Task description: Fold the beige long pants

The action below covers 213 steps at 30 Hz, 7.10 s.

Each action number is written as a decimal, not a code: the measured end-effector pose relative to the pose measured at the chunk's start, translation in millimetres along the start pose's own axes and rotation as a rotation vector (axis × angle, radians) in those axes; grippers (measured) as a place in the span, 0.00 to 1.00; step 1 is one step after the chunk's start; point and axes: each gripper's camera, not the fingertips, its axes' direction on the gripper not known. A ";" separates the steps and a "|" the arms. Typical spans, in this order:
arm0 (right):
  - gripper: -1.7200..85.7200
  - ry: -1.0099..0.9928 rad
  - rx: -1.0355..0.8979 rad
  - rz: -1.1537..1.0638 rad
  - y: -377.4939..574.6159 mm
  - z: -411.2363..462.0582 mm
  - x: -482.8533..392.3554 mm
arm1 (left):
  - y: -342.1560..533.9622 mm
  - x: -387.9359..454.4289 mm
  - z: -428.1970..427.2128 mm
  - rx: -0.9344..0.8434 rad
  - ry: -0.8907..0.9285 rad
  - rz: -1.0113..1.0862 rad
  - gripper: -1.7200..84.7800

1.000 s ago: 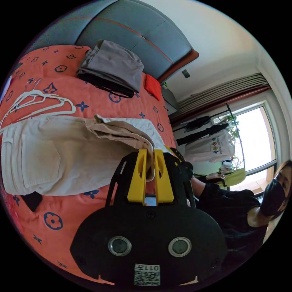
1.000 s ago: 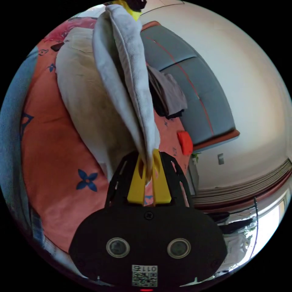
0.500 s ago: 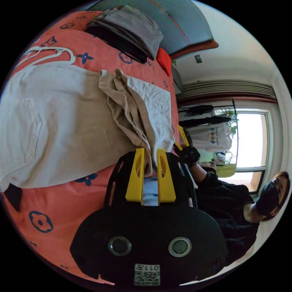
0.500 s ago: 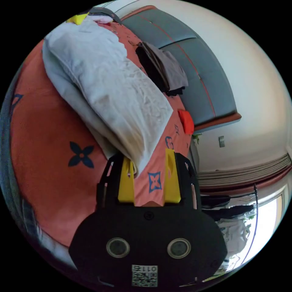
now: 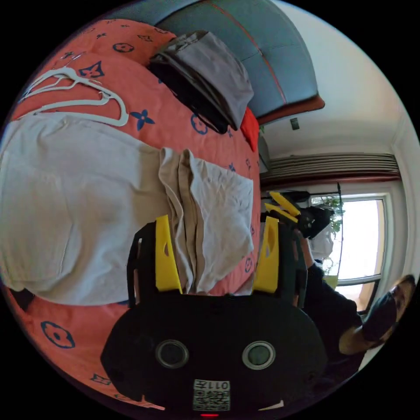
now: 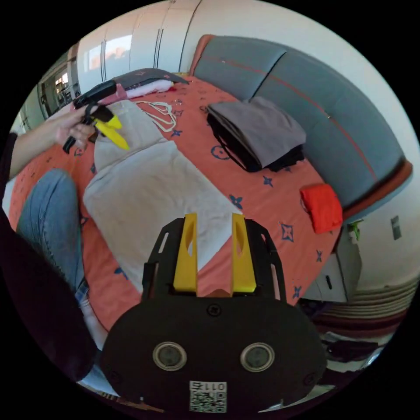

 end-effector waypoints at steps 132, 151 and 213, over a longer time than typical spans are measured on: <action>0.03 -0.135 -0.039 0.734 88.6 76.8 45.4 | 304.6 51.5 382.9 -0.134 -0.957 1.025 0.02; 0.04 -0.094 0.112 0.545 110.0 40.1 -96.1 | 129.5 -18.2 352.7 0.012 -0.680 0.554 0.17; 0.02 -0.187 0.060 0.577 142.0 13.7 -22.7 | 146.8 -35.5 296.9 -0.388 -0.462 1.086 0.07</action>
